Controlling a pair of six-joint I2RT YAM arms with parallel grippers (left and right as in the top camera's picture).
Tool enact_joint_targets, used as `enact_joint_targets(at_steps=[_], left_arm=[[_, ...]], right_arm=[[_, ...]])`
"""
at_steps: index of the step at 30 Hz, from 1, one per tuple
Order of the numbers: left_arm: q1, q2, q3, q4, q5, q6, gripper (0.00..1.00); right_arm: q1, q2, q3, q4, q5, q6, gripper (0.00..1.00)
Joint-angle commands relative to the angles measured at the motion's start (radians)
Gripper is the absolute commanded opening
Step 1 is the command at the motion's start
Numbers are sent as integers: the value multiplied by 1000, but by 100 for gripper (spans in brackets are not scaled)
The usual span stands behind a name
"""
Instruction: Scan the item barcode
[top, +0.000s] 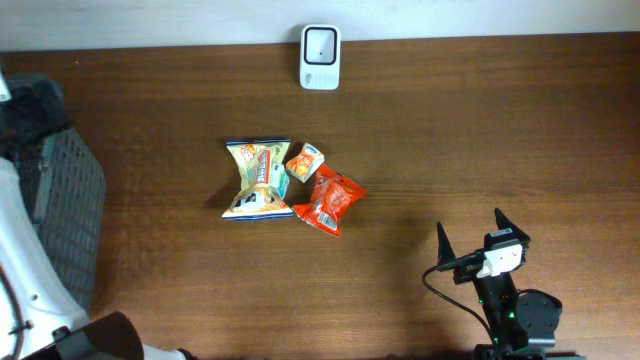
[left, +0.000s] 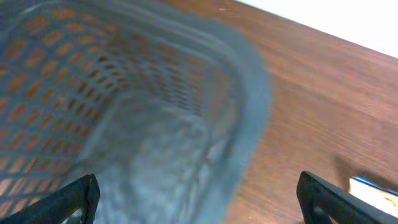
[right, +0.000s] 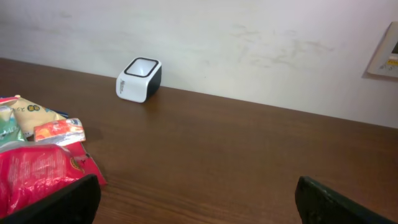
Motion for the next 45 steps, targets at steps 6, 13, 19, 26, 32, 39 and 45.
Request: enact_joint_targets(at_steps=[6, 13, 19, 26, 32, 39, 45], left_arm=[[21, -3, 0, -22, -6, 15, 99], [21, -3, 0, -28, -6, 15, 99], [21, -3, 0, -28, -6, 15, 99], [21, -3, 0, -28, -6, 15, 99], [21, -3, 0, -28, -6, 15, 99], [21, -3, 0, -28, -6, 15, 99], [21, -3, 0, -28, -6, 15, 99]], right_arm=[[2, -8, -5, -5, 6, -6, 99], [2, -8, -5, -5, 5, -6, 99], [2, -8, -5, -5, 6, -6, 99], [2, -8, -5, -5, 6, -6, 99], [2, -8, -5, -5, 6, -6, 99], [2, -8, -5, -3, 5, -6, 99], [2, -8, -5, 12, -74, -5, 99]])
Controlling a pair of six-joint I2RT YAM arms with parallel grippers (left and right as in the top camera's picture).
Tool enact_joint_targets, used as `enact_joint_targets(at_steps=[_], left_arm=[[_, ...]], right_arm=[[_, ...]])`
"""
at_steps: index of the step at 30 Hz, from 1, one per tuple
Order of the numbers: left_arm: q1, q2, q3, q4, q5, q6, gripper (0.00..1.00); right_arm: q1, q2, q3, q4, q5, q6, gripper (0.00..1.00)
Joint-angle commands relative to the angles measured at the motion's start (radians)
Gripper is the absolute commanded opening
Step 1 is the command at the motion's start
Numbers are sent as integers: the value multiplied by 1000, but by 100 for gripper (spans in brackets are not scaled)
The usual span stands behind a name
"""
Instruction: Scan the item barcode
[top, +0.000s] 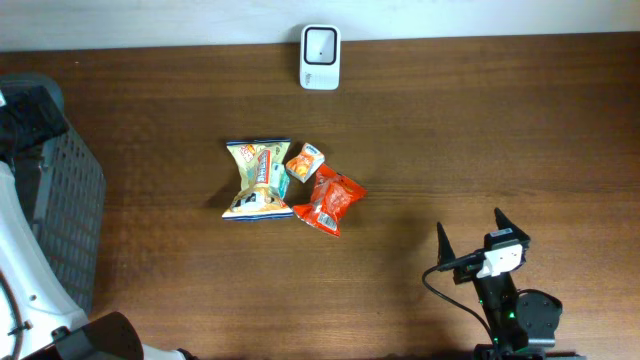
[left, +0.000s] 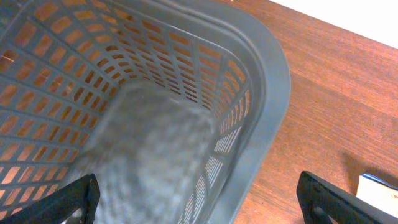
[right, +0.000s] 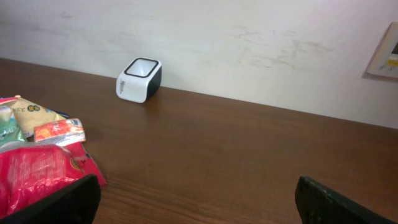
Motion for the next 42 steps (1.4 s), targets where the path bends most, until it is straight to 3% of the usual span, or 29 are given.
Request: enact_joint_targets(at_steps=[1, 5, 10, 14, 21, 25, 29, 32, 36, 39, 42], left_arm=[[3, -3, 0, -2, -1, 15, 99], [3, -3, 0, -2, -1, 15, 99], [3, -3, 0, -2, -1, 15, 99], [3, -3, 0, -2, -1, 15, 99], [3, -3, 0, -2, -1, 15, 99], [3, -3, 0, -2, -1, 15, 99], [3, -3, 0, -2, -1, 15, 99], [3, -3, 0, -2, -1, 15, 99], [3, -3, 0, -2, -1, 15, 99], [3, -3, 0, -2, -1, 15, 99], [3, -3, 0, -2, -1, 15, 99]], right_arm=[[2, -8, -5, 32, -137, -2, 99], [1, 5, 9, 117, -187, 167, 99], [1, 148, 132, 115, -301, 178, 99], [1, 437, 337, 46, -408, 178, 99], [1, 958, 749, -275, -528, 178, 99], [1, 1222, 863, -276, -645, 178, 99], [14, 1423, 863, -113, -794, 235, 98], [67, 1541, 863, -99, -753, 332, 99], [157, 1621, 863, -101, -547, 531, 99], [231, 1619, 882, -186, -300, 720, 99], [281, 1619, 928, -282, -182, 763, 99]])
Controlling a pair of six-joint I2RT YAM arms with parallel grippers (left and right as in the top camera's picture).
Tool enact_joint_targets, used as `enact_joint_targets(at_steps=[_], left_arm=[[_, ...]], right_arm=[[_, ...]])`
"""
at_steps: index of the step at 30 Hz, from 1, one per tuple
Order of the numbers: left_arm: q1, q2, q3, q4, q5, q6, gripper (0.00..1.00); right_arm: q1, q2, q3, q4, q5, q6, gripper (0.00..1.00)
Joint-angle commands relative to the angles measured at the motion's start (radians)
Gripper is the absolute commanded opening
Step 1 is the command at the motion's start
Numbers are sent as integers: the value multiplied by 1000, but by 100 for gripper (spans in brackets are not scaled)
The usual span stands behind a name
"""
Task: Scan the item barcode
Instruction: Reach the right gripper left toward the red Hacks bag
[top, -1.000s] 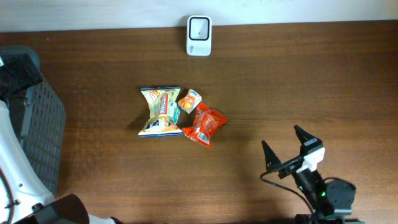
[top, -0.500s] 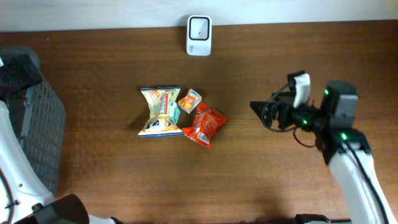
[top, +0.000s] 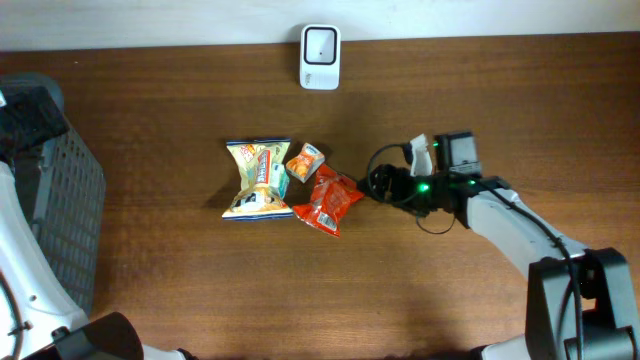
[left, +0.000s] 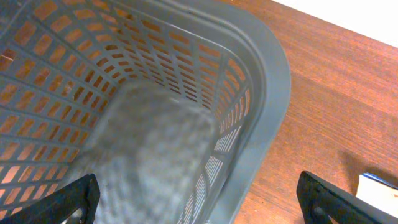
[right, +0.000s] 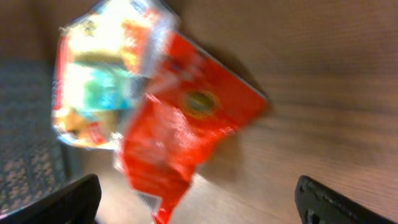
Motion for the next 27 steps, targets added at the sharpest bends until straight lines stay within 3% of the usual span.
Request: enact_joint_targets(at_steps=[1, 8, 10, 16, 27], left_arm=[[3, -3, 0, 1, 0, 15, 99], [3, -3, 0, 1, 0, 15, 99], [3, -3, 0, 1, 0, 15, 99], [3, -3, 0, 1, 0, 15, 99], [3, -3, 0, 1, 0, 15, 99]], right_arm=[[75, -7, 82, -82, 258, 132, 99], [82, 2, 82, -60, 259, 160, 99], [82, 20, 82, -69, 259, 166, 90], [84, 97, 82, -66, 259, 233, 86], [151, 164, 82, 66, 255, 315, 86]])
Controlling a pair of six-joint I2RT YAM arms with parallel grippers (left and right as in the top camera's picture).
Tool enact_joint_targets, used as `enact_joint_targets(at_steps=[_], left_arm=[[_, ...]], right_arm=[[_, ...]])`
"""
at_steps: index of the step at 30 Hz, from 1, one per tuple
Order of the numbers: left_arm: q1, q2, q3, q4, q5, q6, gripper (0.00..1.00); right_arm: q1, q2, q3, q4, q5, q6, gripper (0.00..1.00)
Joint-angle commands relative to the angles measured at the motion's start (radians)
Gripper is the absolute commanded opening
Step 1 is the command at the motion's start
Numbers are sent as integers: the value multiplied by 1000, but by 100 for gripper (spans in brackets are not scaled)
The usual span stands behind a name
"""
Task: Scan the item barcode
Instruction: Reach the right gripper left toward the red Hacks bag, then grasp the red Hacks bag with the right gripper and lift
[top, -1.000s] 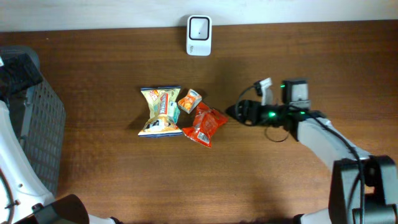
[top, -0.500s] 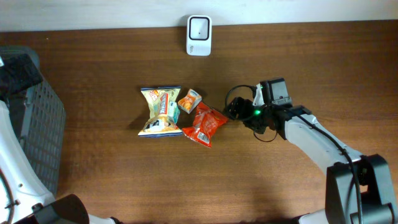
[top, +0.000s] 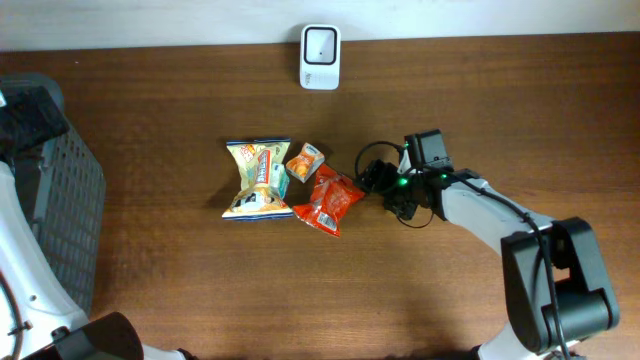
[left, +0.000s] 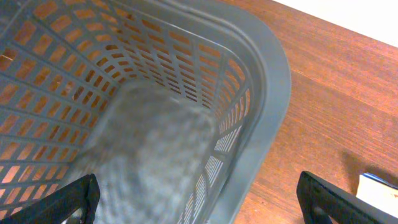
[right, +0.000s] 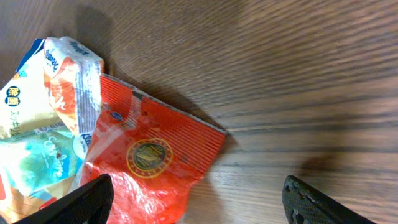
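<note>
Mid-table lie three snack packets in a cluster: a red packet (top: 328, 200), a yellow-and-teal packet (top: 258, 180) and a small orange packet (top: 305, 161). The white barcode scanner (top: 320, 43) stands at the far edge. My right gripper (top: 373, 183) is open, just right of the red packet. In the right wrist view the red packet (right: 149, 165) reaches in from the left between the fingertips of the right gripper (right: 199, 202). The left gripper (left: 199, 199) is open above the grey basket (left: 267, 93), holding nothing.
The grey mesh basket (top: 62, 215) stands at the table's left edge, with the left arm (top: 28, 112) over it. A corner of a white and blue packet (left: 378, 190) shows at the right of the left wrist view. Bare brown tabletop (top: 500, 110) stretches right of the scanner.
My right gripper has shifted slightly left and towards the far edge, nearer the red packet's right edge. The right wrist view is now sharp. The left arm and the packets have not moved.
At first the right arm stood open at the front right, facing the scanner, with the left gripper open over the basket. It stayed so at the second moment. Then it was extended beside the red packet, and now it is closer to that packet.
</note>
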Motion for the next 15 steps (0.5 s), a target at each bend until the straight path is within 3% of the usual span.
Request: enact_joint_targets(at_steps=[1, 15], left_arm=[[3, -3, 0, 0, 0, 15, 99], [3, -3, 0, 0, 0, 15, 99]], right_arm=[[49, 31, 17, 46, 12, 35, 85], [158, 109, 17, 258, 84, 79, 83]])
